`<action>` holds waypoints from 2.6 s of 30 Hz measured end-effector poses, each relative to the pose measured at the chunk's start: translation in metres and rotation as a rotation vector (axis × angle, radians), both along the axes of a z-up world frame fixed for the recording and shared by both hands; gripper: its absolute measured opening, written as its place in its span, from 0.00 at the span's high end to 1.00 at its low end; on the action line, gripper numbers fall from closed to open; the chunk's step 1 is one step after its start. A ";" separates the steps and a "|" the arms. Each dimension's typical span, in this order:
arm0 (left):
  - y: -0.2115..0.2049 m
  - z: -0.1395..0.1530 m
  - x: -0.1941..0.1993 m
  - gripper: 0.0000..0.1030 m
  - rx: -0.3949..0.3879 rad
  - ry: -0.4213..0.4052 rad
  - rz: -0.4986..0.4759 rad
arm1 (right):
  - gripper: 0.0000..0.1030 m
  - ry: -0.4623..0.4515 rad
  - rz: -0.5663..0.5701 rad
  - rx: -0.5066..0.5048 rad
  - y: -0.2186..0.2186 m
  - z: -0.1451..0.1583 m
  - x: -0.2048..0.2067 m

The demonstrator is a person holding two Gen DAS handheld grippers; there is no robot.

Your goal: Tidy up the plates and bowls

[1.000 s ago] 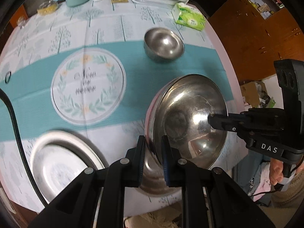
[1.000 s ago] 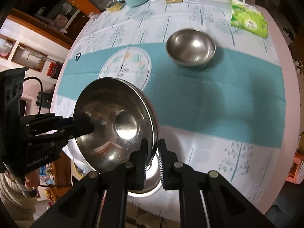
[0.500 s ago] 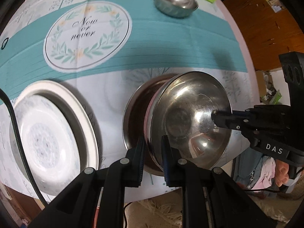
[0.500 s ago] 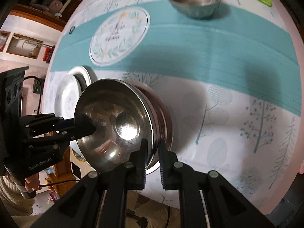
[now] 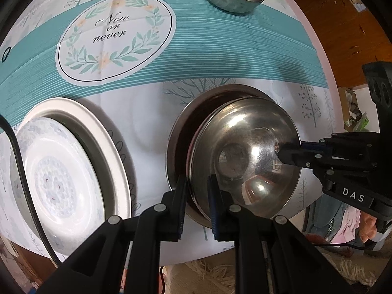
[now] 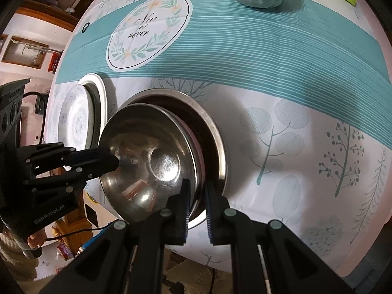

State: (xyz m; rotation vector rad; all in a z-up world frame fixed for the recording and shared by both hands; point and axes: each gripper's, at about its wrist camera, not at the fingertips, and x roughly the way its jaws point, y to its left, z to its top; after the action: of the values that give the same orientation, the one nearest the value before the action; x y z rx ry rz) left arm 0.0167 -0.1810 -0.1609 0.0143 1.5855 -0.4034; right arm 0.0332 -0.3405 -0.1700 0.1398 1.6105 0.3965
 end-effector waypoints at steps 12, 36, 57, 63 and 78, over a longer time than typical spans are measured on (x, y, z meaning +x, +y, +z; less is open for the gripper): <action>-0.002 0.002 0.005 0.84 -0.008 0.009 -0.009 | 0.77 -0.040 0.018 -0.040 0.007 0.008 0.004; 0.003 0.063 0.011 0.42 -0.009 -0.186 -0.006 | 0.62 -0.171 0.047 -0.051 -0.001 0.051 -0.002; -0.014 0.137 0.053 0.23 -0.029 -0.406 -0.015 | 0.62 -0.359 -0.074 -0.022 -0.038 0.112 0.018; -0.020 0.155 0.077 0.22 0.011 -0.509 -0.020 | 0.62 -0.428 -0.126 -0.050 -0.051 0.129 0.036; -0.045 0.147 0.154 0.22 0.037 -0.603 0.006 | 0.62 -0.517 -0.243 -0.135 -0.072 0.139 0.097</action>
State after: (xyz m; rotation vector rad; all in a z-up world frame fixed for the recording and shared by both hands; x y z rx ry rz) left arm 0.1707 -0.2258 -0.0134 0.1464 0.9971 -0.3247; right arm 0.1304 -0.4123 -0.0312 0.1168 1.0894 0.1182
